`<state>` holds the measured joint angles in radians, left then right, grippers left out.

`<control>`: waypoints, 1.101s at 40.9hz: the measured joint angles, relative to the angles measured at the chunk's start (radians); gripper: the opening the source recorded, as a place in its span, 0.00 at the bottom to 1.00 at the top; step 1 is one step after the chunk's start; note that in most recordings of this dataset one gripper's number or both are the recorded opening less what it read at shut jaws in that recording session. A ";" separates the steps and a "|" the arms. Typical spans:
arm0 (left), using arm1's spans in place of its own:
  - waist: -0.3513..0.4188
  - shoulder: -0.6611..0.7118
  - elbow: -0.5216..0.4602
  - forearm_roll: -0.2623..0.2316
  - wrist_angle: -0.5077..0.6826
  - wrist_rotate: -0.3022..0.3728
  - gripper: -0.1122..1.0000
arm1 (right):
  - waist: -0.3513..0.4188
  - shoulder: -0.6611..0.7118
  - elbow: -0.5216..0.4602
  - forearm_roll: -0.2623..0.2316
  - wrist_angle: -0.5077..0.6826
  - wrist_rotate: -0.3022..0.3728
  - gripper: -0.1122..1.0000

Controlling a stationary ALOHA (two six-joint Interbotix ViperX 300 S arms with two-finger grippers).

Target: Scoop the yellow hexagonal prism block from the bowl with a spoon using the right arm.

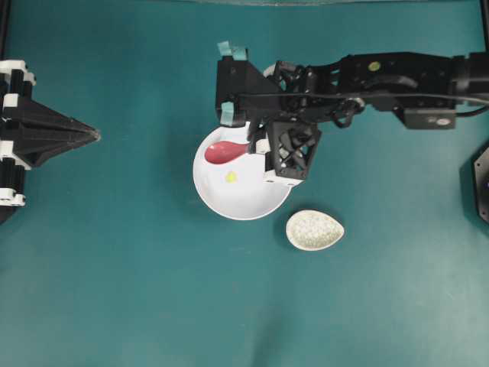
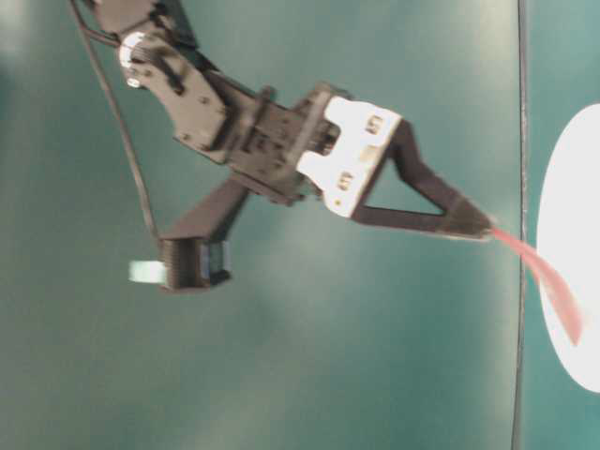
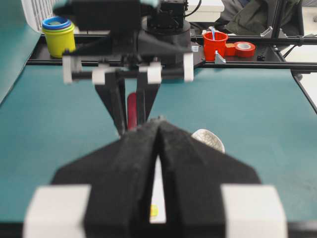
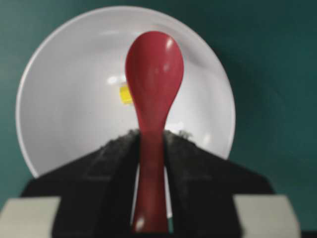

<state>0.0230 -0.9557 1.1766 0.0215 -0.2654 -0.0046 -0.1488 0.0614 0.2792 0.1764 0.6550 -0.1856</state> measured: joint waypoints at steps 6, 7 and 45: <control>0.000 0.000 0.000 0.000 0.002 0.000 0.09 | 0.002 -0.038 0.000 0.000 0.064 0.002 0.31; 0.000 -0.002 0.000 0.000 0.002 0.000 0.09 | 0.002 -0.044 0.003 0.000 0.080 0.003 0.31; 0.000 0.000 0.000 0.000 -0.009 0.000 0.09 | 0.031 -0.034 0.107 0.005 0.121 0.063 0.31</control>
<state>0.0230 -0.9557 1.1766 0.0215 -0.2746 -0.0046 -0.1181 0.0276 0.3866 0.1810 0.7762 -0.1227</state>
